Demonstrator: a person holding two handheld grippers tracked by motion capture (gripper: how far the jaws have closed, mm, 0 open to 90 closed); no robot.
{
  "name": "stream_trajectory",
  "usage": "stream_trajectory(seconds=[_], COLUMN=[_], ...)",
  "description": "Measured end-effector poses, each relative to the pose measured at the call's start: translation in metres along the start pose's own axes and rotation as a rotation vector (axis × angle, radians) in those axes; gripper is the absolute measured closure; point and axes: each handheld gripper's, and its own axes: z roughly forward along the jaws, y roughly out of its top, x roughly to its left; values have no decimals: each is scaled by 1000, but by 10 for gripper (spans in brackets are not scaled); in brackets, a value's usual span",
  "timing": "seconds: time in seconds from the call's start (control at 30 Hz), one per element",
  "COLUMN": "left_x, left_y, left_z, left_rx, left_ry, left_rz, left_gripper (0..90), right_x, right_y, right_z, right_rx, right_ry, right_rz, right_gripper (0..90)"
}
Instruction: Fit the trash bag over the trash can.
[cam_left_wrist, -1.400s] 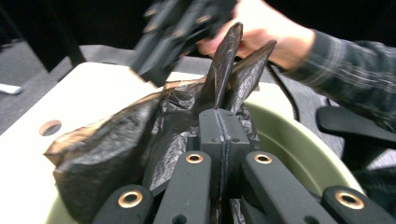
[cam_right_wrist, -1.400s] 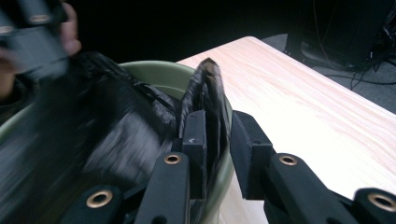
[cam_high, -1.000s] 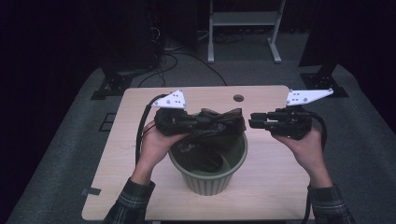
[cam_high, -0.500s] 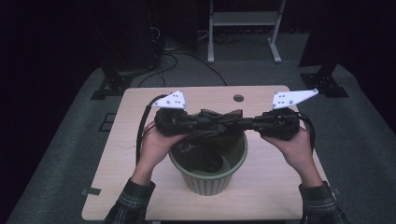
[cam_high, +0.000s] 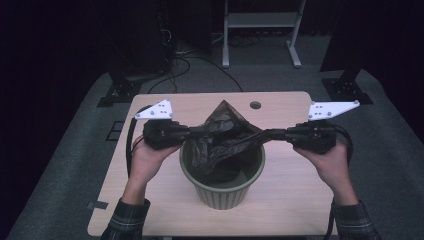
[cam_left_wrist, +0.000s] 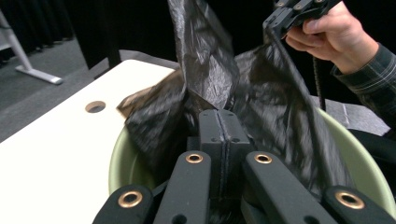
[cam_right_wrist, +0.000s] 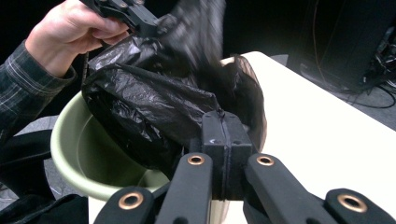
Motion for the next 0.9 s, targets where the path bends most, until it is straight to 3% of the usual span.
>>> stream_trajectory(seconds=[0.27, 0.47, 0.9], left_x=[0, -1, -1], left_y=[-18, -33, -60], left_z=[-36, -59, -76], left_rx=[-31, -23, 20], left_ry=[49, 88, 129], left_rz=[-26, -46, -83], left_gripper=[897, 897, 897], right_x=[-5, -8, -13], right_y=[-13, -24, -55], right_z=[-27, -45, -72], right_rx=[-15, -33, -32], right_ry=[-49, -72, -118], right_rz=[21, 37, 88], right_gripper=[897, 897, 897])
